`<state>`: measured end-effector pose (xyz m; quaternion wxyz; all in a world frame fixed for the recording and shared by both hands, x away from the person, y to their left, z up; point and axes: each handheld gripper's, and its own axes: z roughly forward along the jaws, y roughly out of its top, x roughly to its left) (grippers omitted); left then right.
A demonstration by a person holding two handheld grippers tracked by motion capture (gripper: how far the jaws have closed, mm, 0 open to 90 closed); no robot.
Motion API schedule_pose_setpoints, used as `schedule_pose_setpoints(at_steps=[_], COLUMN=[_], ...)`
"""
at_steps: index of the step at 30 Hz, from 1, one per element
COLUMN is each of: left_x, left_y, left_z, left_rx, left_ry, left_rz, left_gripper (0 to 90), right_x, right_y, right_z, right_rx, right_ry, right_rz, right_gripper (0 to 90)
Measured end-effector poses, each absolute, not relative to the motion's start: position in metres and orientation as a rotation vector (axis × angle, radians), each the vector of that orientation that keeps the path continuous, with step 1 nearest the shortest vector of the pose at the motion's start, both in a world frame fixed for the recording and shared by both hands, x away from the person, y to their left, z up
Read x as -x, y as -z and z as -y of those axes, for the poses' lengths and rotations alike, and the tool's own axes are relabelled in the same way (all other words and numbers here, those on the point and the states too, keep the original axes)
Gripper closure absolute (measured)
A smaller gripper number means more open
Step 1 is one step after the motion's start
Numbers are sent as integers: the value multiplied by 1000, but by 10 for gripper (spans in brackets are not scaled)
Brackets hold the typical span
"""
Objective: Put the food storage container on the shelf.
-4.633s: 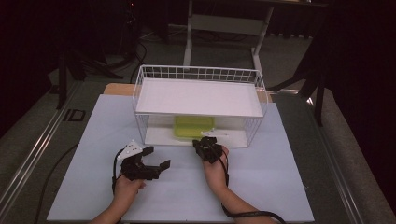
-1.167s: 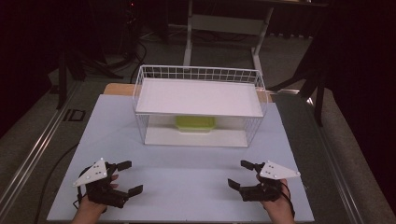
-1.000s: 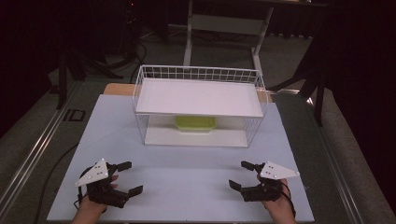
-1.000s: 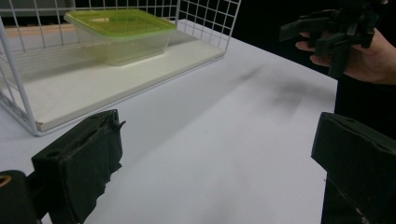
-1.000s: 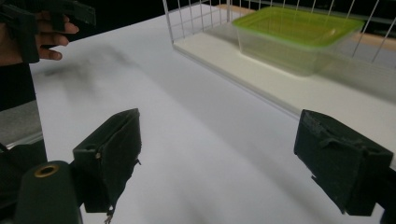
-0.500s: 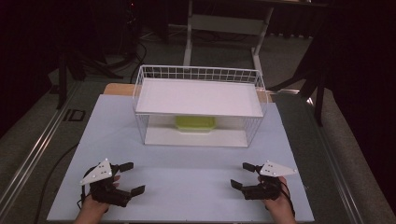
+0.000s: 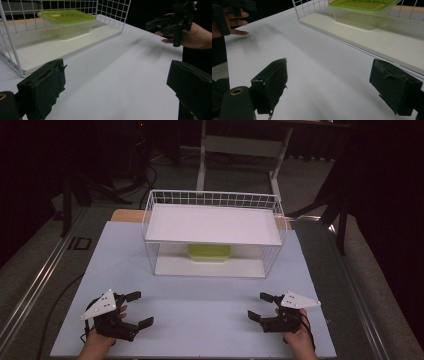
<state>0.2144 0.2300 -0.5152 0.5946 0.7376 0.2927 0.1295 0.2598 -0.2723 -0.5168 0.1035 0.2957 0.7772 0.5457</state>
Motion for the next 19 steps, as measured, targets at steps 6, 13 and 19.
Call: schedule_pose_setpoints(at_steps=[6, 13, 19], left_x=[-215, -217, -216], left_y=[517, 518, 517], left_z=[-231, -233, -234], left_rx=[-1707, -1706, -1700], left_ry=[-300, -297, -301], left_rz=[-691, -707, -704], left_gripper=[28, 28, 28], right_x=[-260, -260, -260], right_y=[518, 518, 519], right_z=[270, 268, 267], right_rx=[-878, -866, -863], right_ry=[-1595, -1584, -1576], right_rz=[-2314, -2325, -2330], right_gripper=[149, 149, 149])
